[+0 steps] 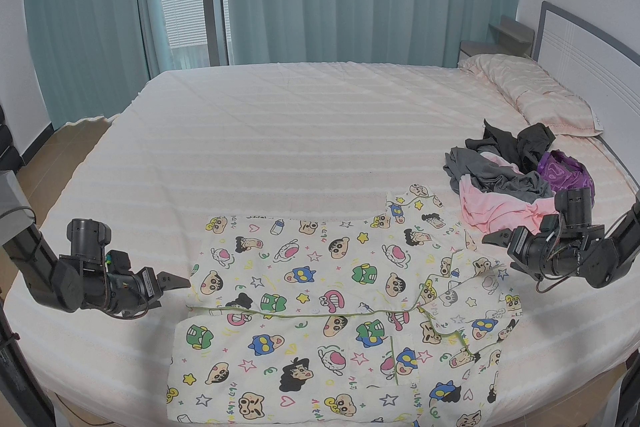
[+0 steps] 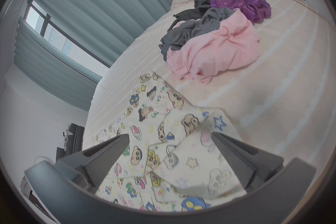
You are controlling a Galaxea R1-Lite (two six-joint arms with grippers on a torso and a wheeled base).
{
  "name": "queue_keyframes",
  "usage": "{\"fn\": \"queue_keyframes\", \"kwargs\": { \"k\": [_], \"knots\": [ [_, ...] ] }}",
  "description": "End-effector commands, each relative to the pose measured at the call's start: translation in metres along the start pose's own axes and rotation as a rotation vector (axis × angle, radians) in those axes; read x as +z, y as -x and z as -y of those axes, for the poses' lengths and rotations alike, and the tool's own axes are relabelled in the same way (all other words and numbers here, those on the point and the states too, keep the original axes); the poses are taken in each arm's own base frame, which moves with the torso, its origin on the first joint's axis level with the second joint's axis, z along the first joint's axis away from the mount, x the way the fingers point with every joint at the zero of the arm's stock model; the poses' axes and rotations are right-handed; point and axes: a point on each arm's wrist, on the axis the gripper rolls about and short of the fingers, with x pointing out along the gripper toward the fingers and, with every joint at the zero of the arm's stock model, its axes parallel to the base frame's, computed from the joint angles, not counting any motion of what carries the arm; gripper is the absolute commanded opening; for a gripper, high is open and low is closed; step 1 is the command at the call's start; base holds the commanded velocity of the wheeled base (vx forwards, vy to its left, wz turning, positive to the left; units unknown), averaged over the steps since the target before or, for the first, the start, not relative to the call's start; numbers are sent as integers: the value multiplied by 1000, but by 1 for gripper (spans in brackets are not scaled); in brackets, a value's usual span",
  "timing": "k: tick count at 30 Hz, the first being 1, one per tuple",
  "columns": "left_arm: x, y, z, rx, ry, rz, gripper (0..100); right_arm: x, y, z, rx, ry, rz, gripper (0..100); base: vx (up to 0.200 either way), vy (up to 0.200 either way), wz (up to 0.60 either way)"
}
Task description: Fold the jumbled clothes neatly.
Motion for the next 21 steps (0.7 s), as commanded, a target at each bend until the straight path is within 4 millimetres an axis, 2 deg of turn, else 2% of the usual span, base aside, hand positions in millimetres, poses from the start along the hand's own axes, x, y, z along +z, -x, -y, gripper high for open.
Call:
{"fn": "queue_keyframes", "kwargs": {
  "k": [1, 2, 3, 9, 13, 14, 15, 18, 21],
  "knots": [
    [-29, 39, 9, -16, 25, 3, 100, -17, 32, 2, 1, 3, -11, 100, -200, 0, 0],
    [-29, 39, 9, -16, 25, 3, 100, -17, 32, 2, 1, 3, -11, 100, -200, 0, 0],
    [-41, 46, 9, -12, 43, -11, 100, -22, 38, 3, -2, 2, -20, 100, -200, 0, 0],
    [-71, 62, 4, 11, 118, -58, 100, -35, 44, 11, -16, -7, -66, 100, -200, 0, 0],
    [-91, 65, -1, 35, 145, -121, 100, -45, 47, 14, -29, -8, -99, 100, -200, 0, 0],
    [-91, 65, -1, 35, 145, -121, 100, -45, 47, 14, -29, -8, -99, 100, -200, 0, 0],
    [-98, 65, -2, 50, 167, -149, 100, -49, 47, 15, -33, -6, -113, 100, 0, 0, 0],
    [-100, 64, -2, 56, 194, -160, 100, -50, 47, 15, -35, -12, -119, 100, 0, 0, 0],
    [-105, 52, -1, 113, 231, -208, 100, -57, 48, 14, -35, -5, -143, 100, 0, 0, 0]
  ]
}}
